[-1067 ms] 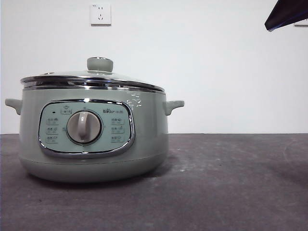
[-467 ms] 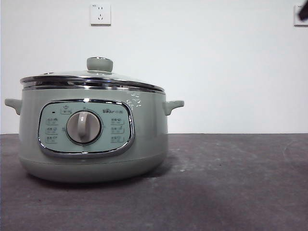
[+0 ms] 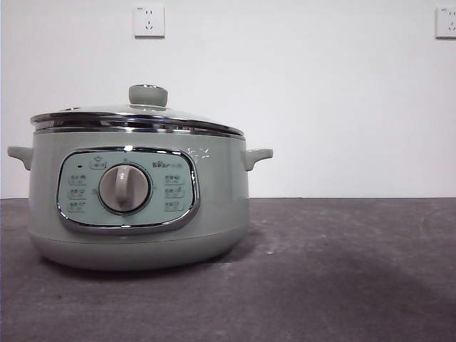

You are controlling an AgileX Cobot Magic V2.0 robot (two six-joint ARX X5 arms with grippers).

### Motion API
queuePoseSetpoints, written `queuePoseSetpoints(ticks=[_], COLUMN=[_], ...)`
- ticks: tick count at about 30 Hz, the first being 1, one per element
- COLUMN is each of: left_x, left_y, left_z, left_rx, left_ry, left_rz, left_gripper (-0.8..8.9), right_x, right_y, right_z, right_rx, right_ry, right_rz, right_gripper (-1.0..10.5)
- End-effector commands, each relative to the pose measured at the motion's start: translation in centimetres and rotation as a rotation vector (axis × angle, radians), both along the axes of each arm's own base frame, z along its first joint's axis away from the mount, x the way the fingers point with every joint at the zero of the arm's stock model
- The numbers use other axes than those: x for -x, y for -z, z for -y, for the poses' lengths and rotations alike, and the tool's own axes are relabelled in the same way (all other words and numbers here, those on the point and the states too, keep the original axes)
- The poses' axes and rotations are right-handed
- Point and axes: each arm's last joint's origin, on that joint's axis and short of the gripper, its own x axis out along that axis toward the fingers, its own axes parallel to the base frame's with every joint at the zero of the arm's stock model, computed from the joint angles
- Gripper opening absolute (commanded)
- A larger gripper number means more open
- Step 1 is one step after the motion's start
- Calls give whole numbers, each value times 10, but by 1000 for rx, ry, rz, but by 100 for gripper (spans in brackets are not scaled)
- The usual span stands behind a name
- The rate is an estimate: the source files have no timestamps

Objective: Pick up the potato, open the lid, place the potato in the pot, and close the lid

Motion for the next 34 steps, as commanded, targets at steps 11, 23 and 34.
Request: queuePoseSetpoints(ticks=[11, 23, 34], left_x=[-1, -1, -1], left_y=[5, 5, 5], left_z=[0, 0, 0], left_rx=[-5, -5, -5], left_ry=[-3, -3, -4], left_rz=[-12, -12, -12], left_gripper=[-3, -3, -3], right_x=[1, 2, 2], right_y=[54, 57, 56], right_z=[0, 0, 0], right_rx=[-103, -112, -115], right_ry=[14, 17, 22], right_rz=[-92, -119, -117], right_gripper=[-16, -16, -16])
